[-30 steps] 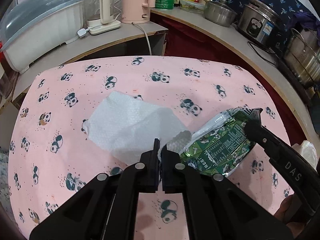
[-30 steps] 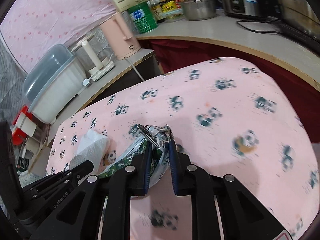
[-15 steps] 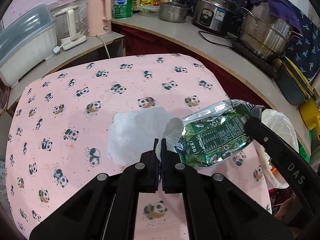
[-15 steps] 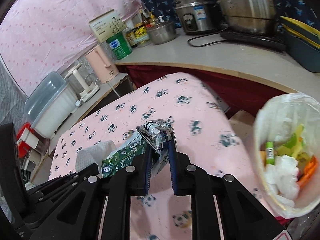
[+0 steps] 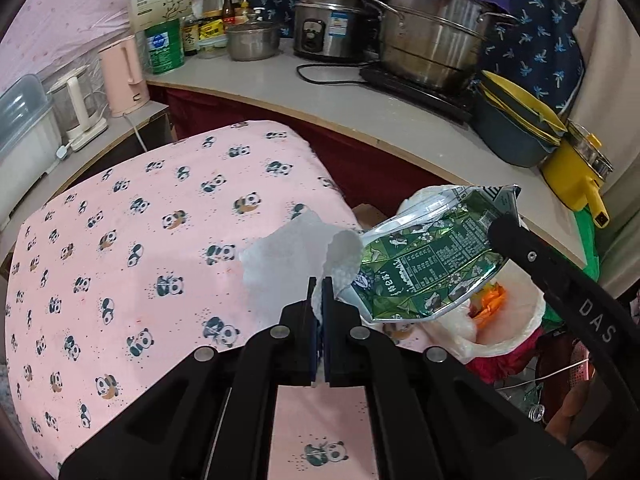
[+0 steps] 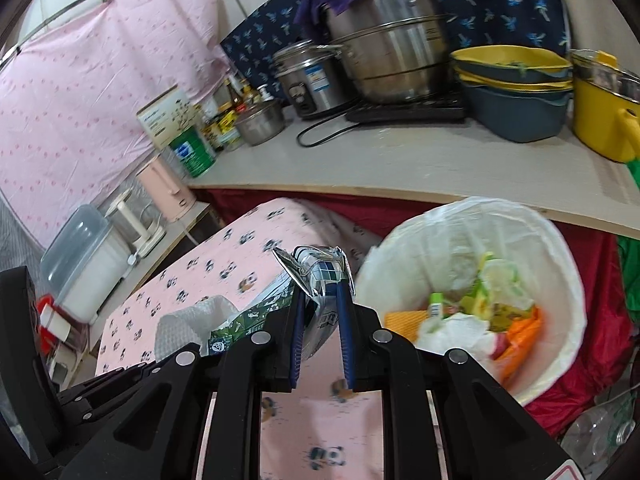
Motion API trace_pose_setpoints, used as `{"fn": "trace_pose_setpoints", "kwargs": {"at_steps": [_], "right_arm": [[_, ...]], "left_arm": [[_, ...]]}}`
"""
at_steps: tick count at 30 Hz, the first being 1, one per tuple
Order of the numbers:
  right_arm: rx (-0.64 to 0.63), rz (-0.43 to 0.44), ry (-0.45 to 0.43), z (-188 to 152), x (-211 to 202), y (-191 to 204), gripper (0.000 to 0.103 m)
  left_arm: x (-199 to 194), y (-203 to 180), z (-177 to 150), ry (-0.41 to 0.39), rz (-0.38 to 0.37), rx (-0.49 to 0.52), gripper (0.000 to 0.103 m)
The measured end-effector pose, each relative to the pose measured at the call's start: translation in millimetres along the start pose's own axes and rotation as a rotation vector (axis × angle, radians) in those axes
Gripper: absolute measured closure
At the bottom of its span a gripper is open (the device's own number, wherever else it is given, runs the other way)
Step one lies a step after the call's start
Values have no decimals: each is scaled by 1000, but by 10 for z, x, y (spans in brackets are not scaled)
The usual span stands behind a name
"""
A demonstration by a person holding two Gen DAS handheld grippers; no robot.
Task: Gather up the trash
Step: 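Carry the tissue and sauce packet over the trash bin, then open both grippers to drop the tissue and packet into the bin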
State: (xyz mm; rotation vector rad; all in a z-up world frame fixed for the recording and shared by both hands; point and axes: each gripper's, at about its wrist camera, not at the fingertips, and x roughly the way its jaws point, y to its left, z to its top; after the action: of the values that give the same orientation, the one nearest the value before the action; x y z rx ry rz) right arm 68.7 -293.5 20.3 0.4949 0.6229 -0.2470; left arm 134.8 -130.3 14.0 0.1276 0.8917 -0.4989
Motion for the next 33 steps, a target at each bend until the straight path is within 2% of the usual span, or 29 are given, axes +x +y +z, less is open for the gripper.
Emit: {"fn": "trace_pose_setpoints", "kwargs": {"at_steps": [12,20,31,32,33], "right_arm": [[104,-111,-83,88,-450,-865,88],[172,-157,-110,100,-590,-1346,88],[208,-203,-114,144,-554,-1648,88],[207,-205,-112,146,-540,-1652,88],[206,-207,-110,152,-522,-1660,88]], "left_arm": [[69,-927,55,13,-89,141,102],[205,-1367,70,40,-142,207,102],[466,-1589,179,78,-240,207,100],[491,-1583,189,81,-246,205,97],[521,-1564,202,87,-246,199,89]]}}
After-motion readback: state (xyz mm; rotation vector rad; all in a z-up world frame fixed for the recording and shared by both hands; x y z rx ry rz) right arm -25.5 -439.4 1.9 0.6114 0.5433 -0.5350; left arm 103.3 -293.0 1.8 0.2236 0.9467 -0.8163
